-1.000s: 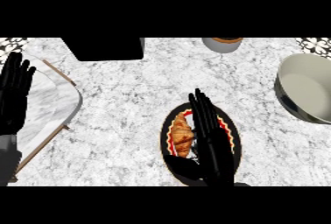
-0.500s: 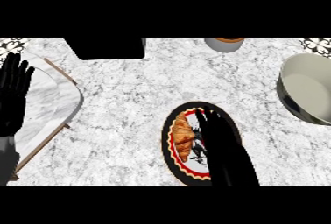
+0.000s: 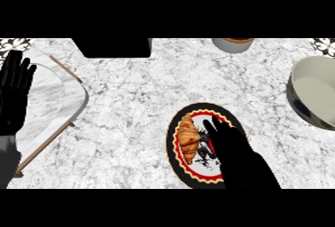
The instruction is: Pick the tomato from the plate and place it in the bowl
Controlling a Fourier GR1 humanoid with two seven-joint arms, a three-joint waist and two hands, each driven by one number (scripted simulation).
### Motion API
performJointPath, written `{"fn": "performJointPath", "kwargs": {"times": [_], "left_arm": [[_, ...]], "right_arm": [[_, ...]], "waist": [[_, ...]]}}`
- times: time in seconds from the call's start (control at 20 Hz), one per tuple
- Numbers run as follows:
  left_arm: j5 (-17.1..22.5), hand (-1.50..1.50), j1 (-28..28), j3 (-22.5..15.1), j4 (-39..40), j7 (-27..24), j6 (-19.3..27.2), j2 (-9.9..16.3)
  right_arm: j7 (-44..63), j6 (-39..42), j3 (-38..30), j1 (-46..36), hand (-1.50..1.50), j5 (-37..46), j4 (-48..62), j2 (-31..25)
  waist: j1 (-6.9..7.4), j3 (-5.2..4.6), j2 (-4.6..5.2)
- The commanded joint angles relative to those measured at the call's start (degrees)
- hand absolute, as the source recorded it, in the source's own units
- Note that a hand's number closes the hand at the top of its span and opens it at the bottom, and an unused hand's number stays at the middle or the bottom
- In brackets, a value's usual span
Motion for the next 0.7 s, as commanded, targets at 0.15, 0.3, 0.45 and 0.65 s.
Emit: {"fn": "performJointPath", "kwargs": {"times": [0.15, 0.3, 0.45, 0.65], "left_arm": [[0.7, 0.00, -1.1, 1.9, 1.8, 0.3, -2.6, 0.3], [-1.2, 0.00, -1.4, 0.7, 3.6, -1.4, -1.3, -2.4], [-3.5, 0.00, -1.4, -1.2, 0.3, 0.8, 0.6, -3.6], [-1.7, 0.00, -0.2, 1.9, -0.4, 1.3, -2.6, -2.0]], "right_arm": [[8.7, 11.3, -5.1, -1.7, -1.50, -4.6, -0.3, 1.8], [6.6, 5.6, -0.9, 1.7, -1.50, 1.2, 4.4, 3.4], [0.7, 6.6, -6.8, 2.4, -1.50, -1.3, 5.9, 1.0], [-0.4, 5.4, -8.2, 3.6, -1.50, 1.4, 7.9, 2.2]], "waist": [[0.33, 0.08, 0.22], [0.13, 0.09, 0.21], [0.27, 0.16, 0.20], [0.42, 0.15, 0.16]]}}
